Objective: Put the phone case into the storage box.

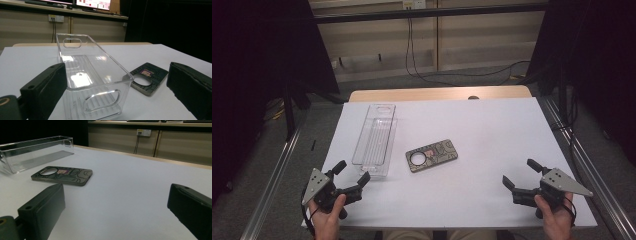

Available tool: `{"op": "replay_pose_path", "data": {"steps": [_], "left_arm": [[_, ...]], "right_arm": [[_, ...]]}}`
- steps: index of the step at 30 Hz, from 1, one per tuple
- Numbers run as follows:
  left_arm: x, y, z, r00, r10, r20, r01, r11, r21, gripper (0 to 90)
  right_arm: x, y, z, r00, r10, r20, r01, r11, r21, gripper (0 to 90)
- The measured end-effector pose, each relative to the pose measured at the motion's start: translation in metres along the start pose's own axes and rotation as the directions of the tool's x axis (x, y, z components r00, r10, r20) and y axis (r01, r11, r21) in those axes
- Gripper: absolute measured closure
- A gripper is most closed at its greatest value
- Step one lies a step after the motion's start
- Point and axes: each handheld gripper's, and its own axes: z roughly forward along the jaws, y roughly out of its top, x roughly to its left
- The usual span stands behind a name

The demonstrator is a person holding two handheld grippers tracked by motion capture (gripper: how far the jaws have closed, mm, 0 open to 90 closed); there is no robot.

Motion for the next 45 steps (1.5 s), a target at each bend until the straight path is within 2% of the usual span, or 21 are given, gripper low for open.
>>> {"op": "replay_pose_path", "data": {"steps": [13, 15, 18, 19, 21, 23, 24, 34, 45], "left_arm": [[-0.002, 0.000, 0.005, 1.0000, -0.004, 0.002, 0.004, 0.9999, 0.011, 3.2], [-0.002, 0.000, 0.006, 1.0000, -0.006, 0.004, 0.006, 0.9999, 0.012, 3.2], [-0.003, 0.000, 0.005, 1.0000, -0.006, 0.005, 0.006, 0.9999, 0.010, 3.2], [-0.003, 0.000, 0.005, 0.9999, -0.003, 0.012, 0.003, 0.9999, 0.011, 3.2], [-0.003, -0.001, 0.004, 0.9999, 0.002, 0.012, -0.002, 0.9999, 0.014, 3.2], [-0.003, -0.001, 0.003, 0.9998, 0.001, 0.022, -0.001, 0.9999, 0.014, 3.2], [-0.003, 0.000, 0.002, 0.9999, 0.006, 0.014, -0.007, 0.9999, 0.012, 3.1], [-0.002, -0.001, -0.001, 0.9996, 0.014, 0.023, -0.015, 0.9998, 0.013, 3.2], [-0.003, -0.001, 0.000, 0.9998, 0.014, 0.017, -0.014, 0.9998, 0.012, 3.2]], "right_arm": [[0.001, -0.003, 0.003, 0.9993, 0.001, -0.036, 0.000, 1.000, 0.016, 0.0], [0.001, -0.003, 0.005, 0.9992, 0.028, -0.029, -0.027, 0.999, 0.019, 0.0], [0.001, -0.003, 0.006, 0.9991, 0.025, -0.033, -0.025, 1.000, 0.020, 0.0], [0.003, -0.003, 0.008, 0.9987, 0.018, -0.047, -0.017, 1.000, 0.025, 0.0], [0.005, -0.003, 0.010, 0.9988, 0.024, -0.042, -0.023, 0.999, 0.029, 0.0], [0.007, -0.003, 0.010, 0.9976, 0.015, -0.067, -0.013, 0.999, 0.040, 0.0], [0.009, -0.002, 0.011, 0.9972, 0.011, -0.073, -0.008, 0.999, 0.039, 0.1], [0.019, 0.001, 0.021, 0.9923, -0.023, -0.122, 0.028, 0.999, 0.046, 0.5], [0.026, 0.005, 0.035, 0.9875, -0.041, -0.152, 0.047, 0.998, 0.037, 0.5]]}}
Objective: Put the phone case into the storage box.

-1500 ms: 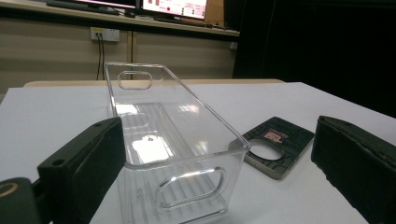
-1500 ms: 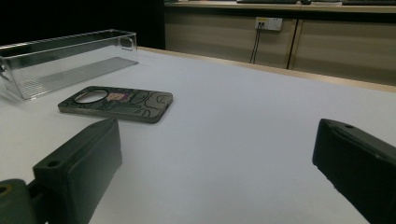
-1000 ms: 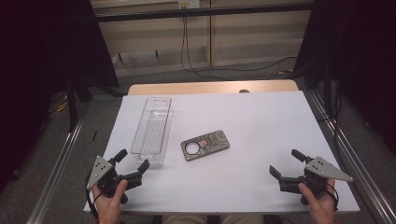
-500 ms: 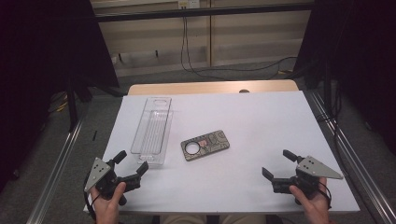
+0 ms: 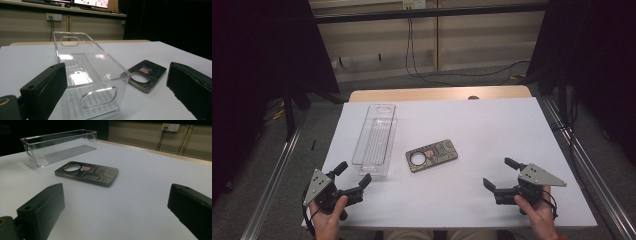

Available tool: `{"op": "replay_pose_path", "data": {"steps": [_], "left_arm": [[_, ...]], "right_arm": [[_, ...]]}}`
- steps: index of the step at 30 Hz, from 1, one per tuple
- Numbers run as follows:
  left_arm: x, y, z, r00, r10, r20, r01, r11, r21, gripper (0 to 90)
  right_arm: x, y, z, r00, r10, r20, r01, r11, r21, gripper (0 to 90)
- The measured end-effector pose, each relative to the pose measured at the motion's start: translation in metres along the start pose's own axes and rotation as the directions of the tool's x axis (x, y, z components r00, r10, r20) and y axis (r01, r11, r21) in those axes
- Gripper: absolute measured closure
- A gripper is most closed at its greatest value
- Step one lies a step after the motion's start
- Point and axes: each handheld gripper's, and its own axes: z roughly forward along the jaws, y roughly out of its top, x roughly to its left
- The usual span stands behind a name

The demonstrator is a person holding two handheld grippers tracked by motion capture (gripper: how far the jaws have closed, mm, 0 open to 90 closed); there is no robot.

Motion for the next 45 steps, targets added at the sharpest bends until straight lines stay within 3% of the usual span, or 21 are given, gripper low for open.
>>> {"op": "replay_pose_path", "data": {"steps": [12, 21, 38, 45], "left_arm": [[-0.001, 0.000, 0.001, 1.0000, -0.002, 0.004, 0.002, 1.0000, -0.001, 3.2], [-0.001, 0.000, 0.000, 0.9999, 0.011, 0.008, -0.011, 0.9999, 0.008, 3.2], [-0.001, 0.001, 0.000, 0.9999, 0.012, 0.010, -0.012, 0.9999, 0.003, 3.2], [-0.001, 0.000, 0.000, 0.9999, 0.011, 0.012, -0.011, 0.9999, 0.004, 3.2]], "right_arm": [[0.007, 0.007, 0.018, 0.9987, -0.033, -0.039, 0.032, 0.999, -0.007, 0.0], [0.007, 0.013, 0.029, 0.9992, -0.015, -0.038, 0.014, 0.999, -0.036, 0.0], [0.010, 0.023, 0.047, 0.9936, -0.022, -0.111, 0.018, 0.999, -0.041, 0.0], [0.012, 0.028, 0.056, 0.9928, -0.030, -0.116, 0.024, 0.999, -0.049, 0.0]]}}
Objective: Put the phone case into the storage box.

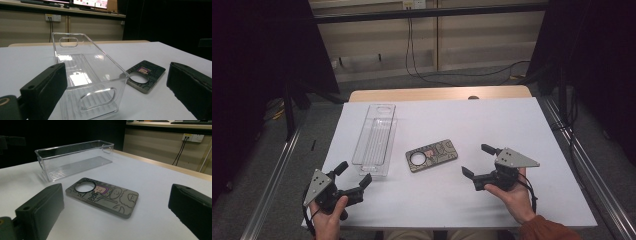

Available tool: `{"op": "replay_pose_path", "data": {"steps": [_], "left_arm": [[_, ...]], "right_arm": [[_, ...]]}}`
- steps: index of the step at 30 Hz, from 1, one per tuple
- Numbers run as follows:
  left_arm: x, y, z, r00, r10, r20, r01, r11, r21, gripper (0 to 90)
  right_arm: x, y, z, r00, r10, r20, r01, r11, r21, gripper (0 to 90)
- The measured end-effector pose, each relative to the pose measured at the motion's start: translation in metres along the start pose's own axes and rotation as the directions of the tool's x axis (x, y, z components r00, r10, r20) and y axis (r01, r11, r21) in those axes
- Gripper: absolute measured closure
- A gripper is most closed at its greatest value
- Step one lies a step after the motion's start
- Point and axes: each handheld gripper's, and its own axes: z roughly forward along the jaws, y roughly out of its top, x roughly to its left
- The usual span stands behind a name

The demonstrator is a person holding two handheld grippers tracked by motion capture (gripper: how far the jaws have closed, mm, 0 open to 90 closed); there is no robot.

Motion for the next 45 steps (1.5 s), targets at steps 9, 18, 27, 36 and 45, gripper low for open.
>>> {"op": "replay_pose_path", "data": {"steps": [9, 18, 27, 36, 45], "left_arm": [[0.000, 0.000, 0.001, 1.0000, -0.009, -0.002, 0.009, 0.9999, -0.007, 3.1], [0.000, 0.000, 0.000, 1.0000, 0.003, -0.002, -0.003, 1.0000, -0.001, 3.2], [0.000, -0.001, 0.002, 0.9999, -0.011, -0.004, 0.011, 0.9999, -0.004, 3.1], [-0.001, 0.000, 0.002, 0.9999, -0.015, 0.001, 0.015, 0.9999, -0.007, 3.1], [0.001, 0.000, 0.002, 0.9999, -0.011, -0.007, 0.011, 0.9999, -0.004, 3.2]], "right_arm": [[0.000, 0.008, 0.011, 0.9999, 0.000, -0.015, 0.000, 1.000, -0.015, 0.0], [0.002, 0.010, 0.027, 0.9996, -0.018, -0.021, 0.018, 1.000, -0.002, 0.0], [-0.001, 0.017, 0.040, 0.9993, -0.007, -0.036, 0.006, 1.000, -0.020, 0.0], [-0.009, 0.025, 0.055, 0.9988, 0.026, -0.041, -0.027, 0.999, -0.025, 0.0], [-0.011, 0.033, 0.071, 0.9992, 0.000, -0.041, -0.001, 1.000, -0.017, 0.0]]}}
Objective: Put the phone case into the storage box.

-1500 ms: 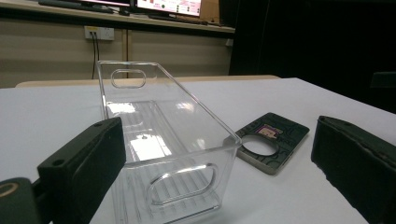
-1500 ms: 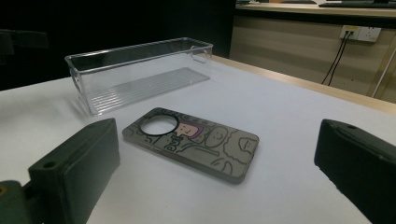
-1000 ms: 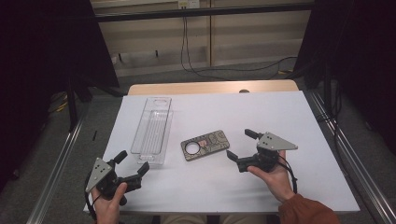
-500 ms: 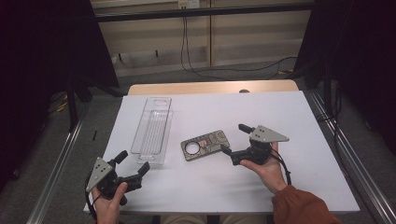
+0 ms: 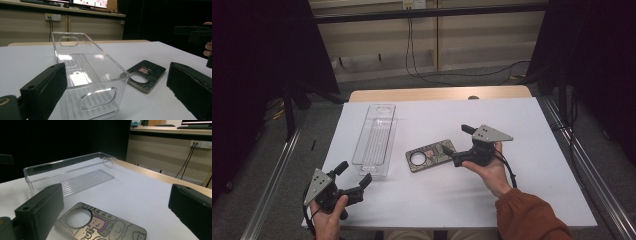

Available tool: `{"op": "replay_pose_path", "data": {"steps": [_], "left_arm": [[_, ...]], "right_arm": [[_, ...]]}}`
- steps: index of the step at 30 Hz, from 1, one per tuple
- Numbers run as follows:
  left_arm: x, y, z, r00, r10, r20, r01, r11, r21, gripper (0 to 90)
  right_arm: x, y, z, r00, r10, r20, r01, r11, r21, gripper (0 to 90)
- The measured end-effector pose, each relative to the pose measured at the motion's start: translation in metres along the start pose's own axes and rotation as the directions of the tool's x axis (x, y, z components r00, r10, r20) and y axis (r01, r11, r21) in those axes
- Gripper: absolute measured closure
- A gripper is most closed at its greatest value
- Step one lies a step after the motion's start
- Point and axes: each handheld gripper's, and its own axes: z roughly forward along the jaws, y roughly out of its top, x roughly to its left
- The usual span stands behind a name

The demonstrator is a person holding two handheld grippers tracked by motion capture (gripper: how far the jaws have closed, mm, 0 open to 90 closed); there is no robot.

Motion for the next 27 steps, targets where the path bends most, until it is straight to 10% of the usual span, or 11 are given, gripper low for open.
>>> {"op": "replay_pose_path", "data": {"steps": [14, 27], "left_arm": [[0.000, -0.001, 0.001, 0.9999, -0.001, 0.011, 0.001, 1.0000, 0.005, 3.1], [0.001, -0.001, 0.000, 0.9999, 0.005, 0.015, -0.005, 0.9999, 0.011, 3.1]], "right_arm": [[-0.027, 0.008, 0.028, 0.9974, -0.007, 0.072, 0.006, 1.000, 0.012, 0.5], [-0.027, 0.018, 0.060, 0.9983, -0.041, 0.041, 0.040, 0.999, 0.030, 3.4]]}}
